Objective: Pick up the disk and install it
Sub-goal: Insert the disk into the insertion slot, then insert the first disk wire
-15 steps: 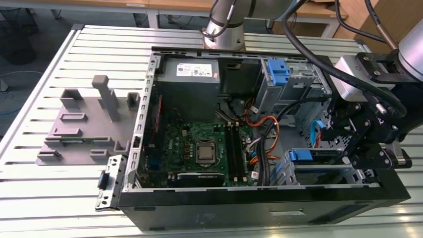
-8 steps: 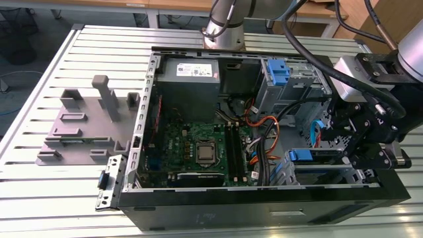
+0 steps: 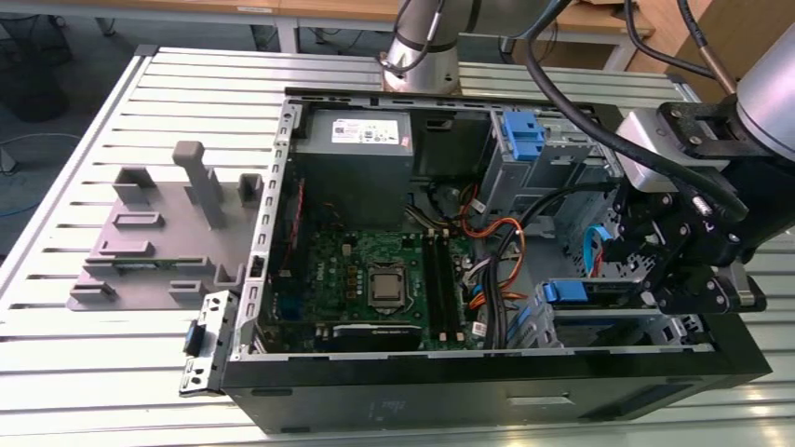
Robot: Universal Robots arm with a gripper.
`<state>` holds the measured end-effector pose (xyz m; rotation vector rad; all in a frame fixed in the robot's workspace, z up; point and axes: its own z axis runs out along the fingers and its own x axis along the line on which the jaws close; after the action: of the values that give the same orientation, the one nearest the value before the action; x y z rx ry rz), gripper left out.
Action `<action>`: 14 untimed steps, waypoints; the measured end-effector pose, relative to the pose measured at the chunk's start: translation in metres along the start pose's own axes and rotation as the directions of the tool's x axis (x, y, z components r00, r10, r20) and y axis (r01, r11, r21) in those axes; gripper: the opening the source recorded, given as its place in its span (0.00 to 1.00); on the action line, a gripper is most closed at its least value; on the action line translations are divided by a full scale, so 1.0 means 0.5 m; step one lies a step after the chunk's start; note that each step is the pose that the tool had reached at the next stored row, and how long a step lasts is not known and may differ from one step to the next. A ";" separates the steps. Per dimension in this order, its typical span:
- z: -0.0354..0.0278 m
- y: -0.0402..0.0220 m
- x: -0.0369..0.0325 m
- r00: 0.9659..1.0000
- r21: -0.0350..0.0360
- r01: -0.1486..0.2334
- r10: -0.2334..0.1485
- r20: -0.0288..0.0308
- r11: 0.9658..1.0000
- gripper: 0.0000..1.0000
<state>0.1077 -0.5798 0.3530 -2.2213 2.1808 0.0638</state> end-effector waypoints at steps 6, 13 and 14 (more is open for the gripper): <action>0.000 0.000 -0.002 1.000 0.000 0.000 0.000 0.000 1.000 0.49; -0.007 0.000 -0.003 1.000 0.000 0.000 0.000 0.000 1.000 0.49; -0.008 0.000 -0.003 1.000 0.000 0.000 0.000 0.000 1.000 0.49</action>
<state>0.1076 -0.5787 0.3572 -2.2212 2.1809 0.0636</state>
